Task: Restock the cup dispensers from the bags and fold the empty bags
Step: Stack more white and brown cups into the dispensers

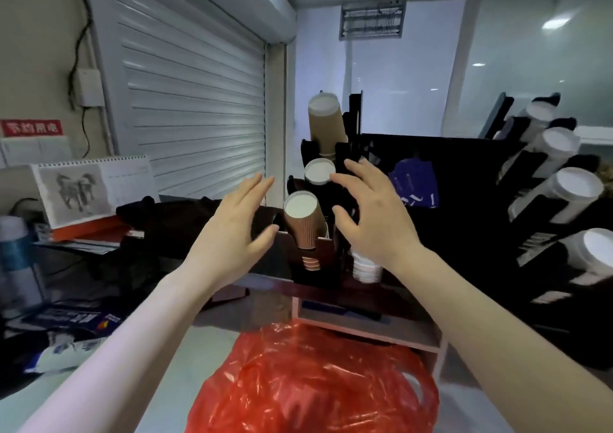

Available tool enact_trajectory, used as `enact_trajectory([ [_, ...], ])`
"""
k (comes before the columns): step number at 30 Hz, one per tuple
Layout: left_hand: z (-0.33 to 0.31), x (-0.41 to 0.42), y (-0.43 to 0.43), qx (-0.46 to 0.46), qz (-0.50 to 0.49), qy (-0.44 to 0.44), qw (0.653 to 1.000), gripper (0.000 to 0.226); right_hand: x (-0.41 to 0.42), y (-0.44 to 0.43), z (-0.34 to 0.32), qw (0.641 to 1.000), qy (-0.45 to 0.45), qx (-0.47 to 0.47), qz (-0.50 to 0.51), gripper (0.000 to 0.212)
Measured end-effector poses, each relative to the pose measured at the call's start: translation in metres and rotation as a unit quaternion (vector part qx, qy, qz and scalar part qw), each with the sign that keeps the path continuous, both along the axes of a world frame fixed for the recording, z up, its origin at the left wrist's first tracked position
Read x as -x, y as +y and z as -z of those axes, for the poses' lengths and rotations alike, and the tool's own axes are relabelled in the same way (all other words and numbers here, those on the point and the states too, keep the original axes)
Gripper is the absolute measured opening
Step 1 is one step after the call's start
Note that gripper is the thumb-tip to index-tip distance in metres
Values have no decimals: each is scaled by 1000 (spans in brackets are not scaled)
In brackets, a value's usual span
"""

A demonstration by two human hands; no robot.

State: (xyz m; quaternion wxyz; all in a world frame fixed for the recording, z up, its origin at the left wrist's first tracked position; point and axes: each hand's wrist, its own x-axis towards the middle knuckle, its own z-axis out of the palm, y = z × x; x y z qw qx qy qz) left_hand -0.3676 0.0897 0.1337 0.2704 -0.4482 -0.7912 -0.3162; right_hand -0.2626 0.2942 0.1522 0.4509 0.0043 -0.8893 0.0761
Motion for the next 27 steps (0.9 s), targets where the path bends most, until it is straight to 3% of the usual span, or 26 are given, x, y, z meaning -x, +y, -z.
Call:
enact_trajectory([
  [6,-26,59,20,-1,16,21,1000,74,54,42,-41,993,52,104,-18,43],
  [11,-56,110,51,-86,90,-96,988,74,99,72,-65,968,37,246,-7,52],
  [18,-92,170,126,-170,252,-325,896,72,156,105,-79,894,17,446,36,27],
  [24,-75,210,171,-20,286,-435,854,94,187,121,-83,866,-69,492,63,21],
  [27,-66,230,186,18,354,-502,789,96,193,129,-89,846,-118,517,62,11],
])
